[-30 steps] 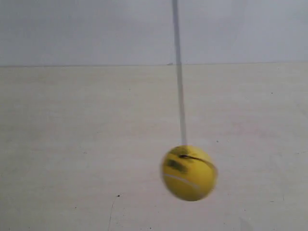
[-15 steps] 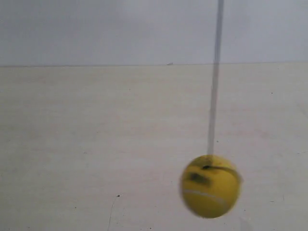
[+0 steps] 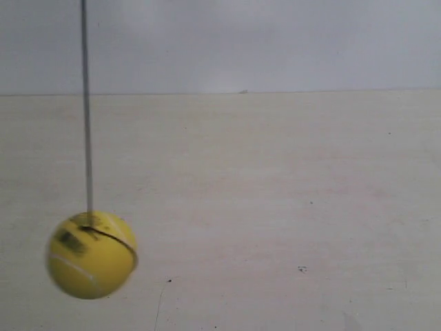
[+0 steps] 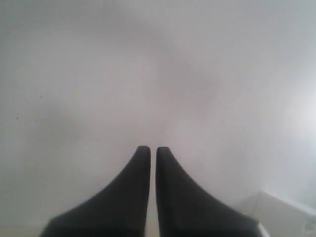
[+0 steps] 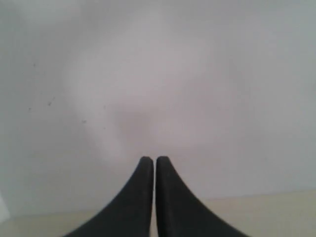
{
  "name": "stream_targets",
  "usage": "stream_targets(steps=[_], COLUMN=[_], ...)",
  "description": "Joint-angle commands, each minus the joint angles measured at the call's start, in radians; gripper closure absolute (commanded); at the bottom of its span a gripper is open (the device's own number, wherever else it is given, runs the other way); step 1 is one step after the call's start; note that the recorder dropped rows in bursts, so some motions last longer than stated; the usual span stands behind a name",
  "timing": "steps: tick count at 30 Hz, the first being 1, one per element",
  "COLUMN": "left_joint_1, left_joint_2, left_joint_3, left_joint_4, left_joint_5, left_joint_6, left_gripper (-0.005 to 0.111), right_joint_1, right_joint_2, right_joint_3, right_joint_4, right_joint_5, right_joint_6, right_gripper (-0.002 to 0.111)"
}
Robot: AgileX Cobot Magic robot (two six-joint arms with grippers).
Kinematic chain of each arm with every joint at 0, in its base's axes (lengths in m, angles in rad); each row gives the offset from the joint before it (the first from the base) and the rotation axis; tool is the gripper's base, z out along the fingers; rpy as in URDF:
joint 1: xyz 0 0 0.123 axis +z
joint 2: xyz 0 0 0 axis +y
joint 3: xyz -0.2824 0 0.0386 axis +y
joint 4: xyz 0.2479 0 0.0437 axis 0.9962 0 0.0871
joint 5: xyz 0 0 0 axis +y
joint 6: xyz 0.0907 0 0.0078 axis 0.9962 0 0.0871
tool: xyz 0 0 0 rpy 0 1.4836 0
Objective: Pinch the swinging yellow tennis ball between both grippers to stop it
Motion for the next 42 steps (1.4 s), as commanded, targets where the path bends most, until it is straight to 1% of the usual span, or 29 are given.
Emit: stream_targets(steps=[1, 2, 4, 5, 6, 7, 8, 10, 11, 13, 15, 20, 23, 27, 33, 37, 40, 42], left_joint_1=[-0.002, -0.002, -0.002, -0.002, -0.002, -0.002, -0.002, -0.002, -0.006, -0.039, -0.113, -0.209, -0.235, -0.264, -0.31, -0.364, -0.401, -0.412], left_joint_2=[0.158, 0.187, 0.293, 0.367, 0.397, 0.474, 0.535, 0.637, 0.684, 0.768, 0.858, 0.975, 1.034, 1.1, 1.188, 1.208, 1.208, 1.208], left_joint_3=[-0.022, -0.022, -0.022, -0.018, -0.018, -0.015, -0.015, -0.015, -0.015, -0.015, -0.015, -0.015, -0.015, -0.015, -0.015, -0.017, -0.017, -0.017], left_joint_4=[0.116, 0.139, 0.204, 0.21, 0.21, 0.21, 0.218, 0.237, 0.244, 0.247, 0.247, 0.24, 0.217, 0.196, 0.123, 0.073, 0.078, 0.105], left_joint_5=[-0.068, -0.081, -0.145, -0.219, -0.255, -0.356, -0.424, -0.475, -0.479, -0.479, -0.479, -0.479, -0.479, -0.479, -0.479, -0.479, -0.479, -0.479], left_joint_6=[0.024, 0.055, 0.141, 0.173, 0.198, 0.253, 0.284, 0.339, 0.363, 0.432, 0.549, 0.732, 0.778, 0.835, 0.907, 0.934, 0.942, 0.947], left_gripper=[0.102, 0.102, 0.102, 0.102, 0.102, 0.102, 0.102, 0.102, 0.102, 0.102, 0.102, 0.102, 0.102, 0.102, 0.102, 0.102, 0.102, 0.102], right_joint_1=[-0.002, -0.002, -0.002, -0.002, -0.002, -0.002, -0.002, -0.002, -0.002, -0.002, -0.002, -0.002, -0.002, -0.002, -0.002, -0.002, -0.002, -0.002], right_joint_2=[0.183, 0.229, 0.356, 0.443, 0.478, 0.566, 0.634, 0.741, 0.786, 0.856, 0.909, 0.916, 0.916, 0.916, 0.916, 0.916, 0.916, 0.916], right_joint_3=[-0.012, -0.012, -0.012, -0.012, -0.012, -0.012, -0.012, -0.012, -0.012, -0.012, -0.012, -0.012, -0.012, -0.012, -0.012, -0.012, -0.012, -0.012], right_joint_4=[-0.214, -0.223, -0.241, -0.257, -0.27, -0.306, -0.325, -0.327, -0.327, -0.351, -0.409, -0.519, -0.519, -0.522, -0.526, -0.539, -0.572, -0.6], right_joint_5=[-0.194, -0.229, -0.361, -0.435, -0.467, -0.548, -0.609, -0.685, -0.714, -0.78, -0.857, -0.852, -0.852, -0.852, -0.876, -0.876, -0.876, -0.876], right_joint_6=[0.123, 0.119, 0.076, 0.052, 0.043, 0.003, -0.029, -0.08, -0.105, -0.142, -0.179, -0.217, -0.221, -0.221, -0.222, -0.222, -0.222, -0.22], right_gripper=[0.108, 0.108, 0.108, 0.108, 0.108, 0.108, 0.108, 0.108, 0.108, 0.108, 0.108, 0.108, 0.108, 0.108, 0.108, 0.108, 0.108, 0.108])
